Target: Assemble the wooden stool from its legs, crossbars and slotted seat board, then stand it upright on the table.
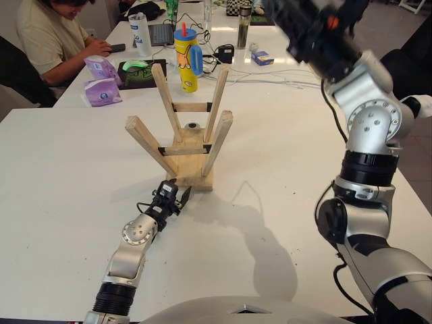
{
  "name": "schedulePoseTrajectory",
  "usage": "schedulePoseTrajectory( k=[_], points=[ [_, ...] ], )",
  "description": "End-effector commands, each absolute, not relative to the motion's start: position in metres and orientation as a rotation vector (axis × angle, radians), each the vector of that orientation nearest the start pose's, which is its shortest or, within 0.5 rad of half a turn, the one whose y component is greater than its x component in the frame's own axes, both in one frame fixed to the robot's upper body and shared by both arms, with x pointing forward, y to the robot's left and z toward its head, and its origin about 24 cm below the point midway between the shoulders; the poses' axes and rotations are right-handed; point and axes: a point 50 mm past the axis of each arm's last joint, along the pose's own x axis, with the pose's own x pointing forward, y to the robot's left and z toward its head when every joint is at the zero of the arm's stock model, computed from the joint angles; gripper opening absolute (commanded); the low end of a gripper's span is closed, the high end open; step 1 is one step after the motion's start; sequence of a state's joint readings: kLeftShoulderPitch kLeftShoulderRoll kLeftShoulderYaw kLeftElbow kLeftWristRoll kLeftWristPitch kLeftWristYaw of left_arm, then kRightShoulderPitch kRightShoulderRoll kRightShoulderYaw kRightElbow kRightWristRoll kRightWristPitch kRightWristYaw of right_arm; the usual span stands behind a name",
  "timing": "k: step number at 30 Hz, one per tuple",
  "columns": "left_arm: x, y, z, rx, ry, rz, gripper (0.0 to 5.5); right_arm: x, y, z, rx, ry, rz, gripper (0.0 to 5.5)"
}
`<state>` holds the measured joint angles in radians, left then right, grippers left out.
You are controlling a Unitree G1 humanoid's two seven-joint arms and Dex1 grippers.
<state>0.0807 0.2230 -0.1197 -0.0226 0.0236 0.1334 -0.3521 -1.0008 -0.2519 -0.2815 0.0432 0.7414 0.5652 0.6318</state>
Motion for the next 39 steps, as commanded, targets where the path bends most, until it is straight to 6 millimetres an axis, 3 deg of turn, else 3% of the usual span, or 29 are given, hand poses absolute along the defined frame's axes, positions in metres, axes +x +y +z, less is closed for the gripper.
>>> schedulePoseTrajectory(
  k=[1, 2, 3, 4, 5, 7, 8, 9, 10, 13, 16, 18, 20, 22, 24, 25, 27, 28, 29, 30, 31, 33, 35, 37, 39],
  points=[
    [0.209, 0.160, -0.028, 0.168, 0.490, -0.419, 2.79, 0.318, -0.095, 0.329, 0.485, -0.595, 1.057, 2.68],
    [0.210, 0.160, -0.029, 0.166, 0.491, -0.421, 2.79, 0.320, -0.084, 0.316, 0.518, -0.540, 1.071, 2.68],
    [0.210, 0.159, -0.029, 0.160, 0.491, -0.421, 2.79, 0.326, -0.069, 0.290, 0.507, -0.417, 1.047, 2.68],
    [0.211, 0.158, -0.029, 0.159, 0.491, -0.425, 2.79, 0.334, -0.053, 0.250, 0.452, -0.233, 0.999, 2.68],
    [0.213, 0.157, -0.028, 0.156, 0.488, -0.424, 2.79, 0.338, -0.041, 0.193, 0.335, 0.014, 0.935, 2.68],
    [0.217, 0.156, -0.026, 0.156, 0.477, -0.429, 2.79, 0.320, -0.044, 0.083, 0.142, 0.437, 0.820, 2.68],
    [0.219, 0.156, -0.024, 0.158, 0.473, -0.432, 2.79, 0.307, -0.052, 0.051, 0.082, 0.541, 0.786, 2.68],
    [0.220, 0.155, -0.024, 0.160, 0.472, -0.435, 2.79, 0.301, -0.058, 0.040, 0.064, 0.562, 0.764, 2.68],
    [0.220, 0.156, -0.023, 0.163, 0.474, -0.436, 2.79, 0.303, -0.055, 0.053, 0.102, 0.486, 0.782, 2.68],
    [0.218, 0.159, -0.028, 0.165, 0.496, -0.428, 2.79, 0.324, -0.049, 0.151, 0.294, 0.052, 0.865, 2.68],
    [0.217, 0.160, -0.031, 0.162, 0.512, -0.422, 2.79, 0.324, -0.061, 0.238, 0.491, -0.281, 0.946, 2.68],
    [0.217, 0.161, -0.032, 0.159, 0.515, -0.418, 2.79, 0.316, -0.072, 0.275, 0.585, -0.427, 0.992, 2.68],
    [0.217, 0.161, -0.033, 0.155, 0.516, -0.413, 2.79, 0.308, -0.080, 0.293, 0.637, -0.497, 1.016, 2.68],
    [0.218, 0.160, -0.033, 0.149, 0.514, -0.408, 2.79, 0.308, -0.080, 0.286, 0.644, -0.467, 1.002, 2.68],
    [0.218, 0.159, -0.032, 0.147, 0.513, -0.407, 2.79, 0.315, -0.070, 0.246, 0.532, -0.274, 0.924, 2.68],
    [0.218, 0.159, -0.033, 0.146, 0.513, -0.403, 2.79, 0.321, -0.060, 0.207, 0.409, -0.087, 0.863, 2.68],
    [0.218, 0.159, -0.033, 0.144, 0.512, -0.399, 2.79, 0.316, -0.052, 0.111, 0.157, 0.335, 0.752, 2.68],
    [0.219, 0.158, -0.032, 0.144, 0.511, -0.400, 2.79, 0.305, -0.055, 0.074, 0.109, 0.470, 0.723, 2.68],
    [0.220, 0.157, -0.032, 0.147, 0.510, -0.409, 2.79, 0.296, -0.059, 0.053, 0.070, 0.533, 0.700, 2.68],
    [0.221, 0.156, -0.032, 0.150, 0.510, -0.416, 2.79, 0.291, -0.061, 0.047, 0.049, 0.534, 0.687, 2.68],
    [0.222, 0.155, -0.032, 0.151, 0.510, -0.420, 2.79, 0.291, -0.060, 0.053, 0.080, 0.488, 0.688, 2.68],
    [0.221, 0.154, -0.031, 0.149, 0.509, -0.419, 2.79, 0.303, -0.058, 0.095, 0.168, 0.250, 0.692, 2.68],
    [0.221, 0.151, -0.029, 0.134, 0.488, -0.412, 2.79, 0.316, -0.070, 0.129, 0.236, 0.065, 0.631, 2.68],
    [0.225, 0.148, -0.021, 0.109, 0.423, -0.399, 2.79, 0.323, -0.084, 0.146, 0.249, -0.035, 0.579, 2.68],
    [0.229, 0.146, 0.002, 0.064, 0.257, -0.383, 2.79, 0.326, -0.100, 0.157, 0.204, -0.108, 0.520, 2.68]
  ],
)
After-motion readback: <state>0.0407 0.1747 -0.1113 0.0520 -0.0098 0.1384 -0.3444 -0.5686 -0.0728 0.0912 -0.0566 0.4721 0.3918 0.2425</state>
